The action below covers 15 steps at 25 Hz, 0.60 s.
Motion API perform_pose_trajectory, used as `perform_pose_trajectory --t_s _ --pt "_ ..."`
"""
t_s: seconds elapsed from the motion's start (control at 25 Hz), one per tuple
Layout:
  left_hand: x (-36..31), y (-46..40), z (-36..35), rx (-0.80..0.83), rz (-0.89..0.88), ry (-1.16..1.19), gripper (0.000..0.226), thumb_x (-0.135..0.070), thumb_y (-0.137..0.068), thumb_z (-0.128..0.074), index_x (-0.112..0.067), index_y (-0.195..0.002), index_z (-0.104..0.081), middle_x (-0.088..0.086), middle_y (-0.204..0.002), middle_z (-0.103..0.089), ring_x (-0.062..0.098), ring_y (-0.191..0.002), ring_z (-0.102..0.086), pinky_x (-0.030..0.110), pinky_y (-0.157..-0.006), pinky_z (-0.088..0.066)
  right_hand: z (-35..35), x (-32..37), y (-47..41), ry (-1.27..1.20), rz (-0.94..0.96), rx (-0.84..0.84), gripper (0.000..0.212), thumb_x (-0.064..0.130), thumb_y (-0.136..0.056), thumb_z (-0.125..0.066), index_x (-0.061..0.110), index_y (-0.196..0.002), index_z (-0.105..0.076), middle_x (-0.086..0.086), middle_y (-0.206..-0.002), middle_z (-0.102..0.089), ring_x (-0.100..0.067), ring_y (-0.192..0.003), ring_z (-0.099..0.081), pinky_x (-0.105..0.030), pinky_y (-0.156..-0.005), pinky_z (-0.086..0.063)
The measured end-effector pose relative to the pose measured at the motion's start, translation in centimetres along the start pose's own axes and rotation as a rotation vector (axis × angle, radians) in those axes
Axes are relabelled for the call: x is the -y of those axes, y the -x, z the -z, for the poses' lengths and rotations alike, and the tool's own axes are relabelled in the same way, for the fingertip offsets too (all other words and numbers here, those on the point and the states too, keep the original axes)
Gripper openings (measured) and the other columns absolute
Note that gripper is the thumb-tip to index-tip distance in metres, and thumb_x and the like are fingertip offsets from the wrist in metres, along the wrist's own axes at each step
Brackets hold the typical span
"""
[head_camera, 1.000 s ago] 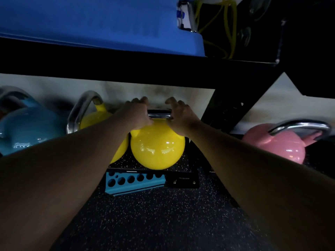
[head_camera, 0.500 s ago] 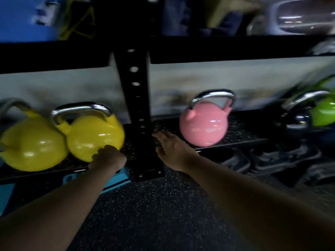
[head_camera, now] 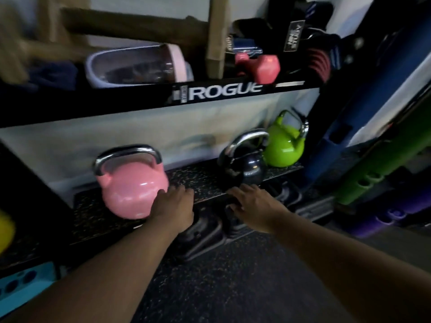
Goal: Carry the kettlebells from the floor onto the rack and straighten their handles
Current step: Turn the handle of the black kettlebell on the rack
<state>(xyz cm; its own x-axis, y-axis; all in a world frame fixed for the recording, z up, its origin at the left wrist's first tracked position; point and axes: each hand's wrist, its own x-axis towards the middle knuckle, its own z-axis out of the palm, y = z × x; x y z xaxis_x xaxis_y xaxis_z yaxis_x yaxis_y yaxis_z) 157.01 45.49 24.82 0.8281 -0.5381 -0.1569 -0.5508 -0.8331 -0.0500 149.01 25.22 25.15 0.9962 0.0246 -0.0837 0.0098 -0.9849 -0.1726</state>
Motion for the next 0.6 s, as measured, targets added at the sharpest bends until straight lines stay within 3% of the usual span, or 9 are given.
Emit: perform_pose_trajectory --t_s 0.2,0.4,0.52,0.6 --pt "-5.3 -10.3 3.0 -0.126 -0.033 0.070 0.033 -0.029 -0.089 -0.051 -0.014 -0.117 -0.054 0.010 -0.123 -0.057 0.033 -0.117 -0.052 0.043 -0.093 -0.042 4.1 -10.6 -5.6 0.070 -0.108 -0.059 0.041 0.036 -0.097 -0.045 0.019 -0.134 -0.048 -0.014 -0.129 -0.056 -0.038 -0.115 -0.053 -0.043 -0.090 -0.046" --pt "-8.3 -20.2 4.1 -0.270 -0.039 0.302 0.043 -0.041 -0.098 -0.038 -0.013 -0.128 -0.048 0.013 -0.128 -0.053 0.035 -0.116 -0.050 0.046 -0.089 -0.043 6.1 -16.8 -13.3 0.042 -0.169 -0.126 0.049 0.048 -0.097 -0.043 0.020 -0.137 -0.043 -0.017 -0.133 -0.046 -0.040 -0.118 -0.049 -0.049 -0.093 -0.046" --pt "-9.7 -23.9 3.4 -0.206 0.067 0.548 0.053 -0.053 -0.099 -0.029 -0.015 -0.134 -0.044 0.013 -0.135 -0.049 0.037 -0.121 -0.048 0.049 -0.092 -0.045 5.7 -18.8 -16.8 0.008 -0.180 -0.065 0.061 0.061 -0.095 -0.036 0.024 -0.144 -0.035 -0.016 -0.146 -0.037 -0.039 -0.130 -0.040 -0.053 -0.101 -0.043" --pt "-10.8 -24.7 2.5 -0.141 0.101 0.612 0.055 -0.057 -0.098 -0.024 -0.016 -0.128 -0.046 0.014 -0.130 -0.051 0.037 -0.117 -0.050 0.050 -0.091 -0.046 4.8 -19.6 -17.9 -0.007 -0.153 -0.012 0.062 0.063 -0.095 -0.032 0.025 -0.144 -0.036 -0.015 -0.143 -0.040 -0.038 -0.129 -0.041 -0.054 -0.101 -0.043"
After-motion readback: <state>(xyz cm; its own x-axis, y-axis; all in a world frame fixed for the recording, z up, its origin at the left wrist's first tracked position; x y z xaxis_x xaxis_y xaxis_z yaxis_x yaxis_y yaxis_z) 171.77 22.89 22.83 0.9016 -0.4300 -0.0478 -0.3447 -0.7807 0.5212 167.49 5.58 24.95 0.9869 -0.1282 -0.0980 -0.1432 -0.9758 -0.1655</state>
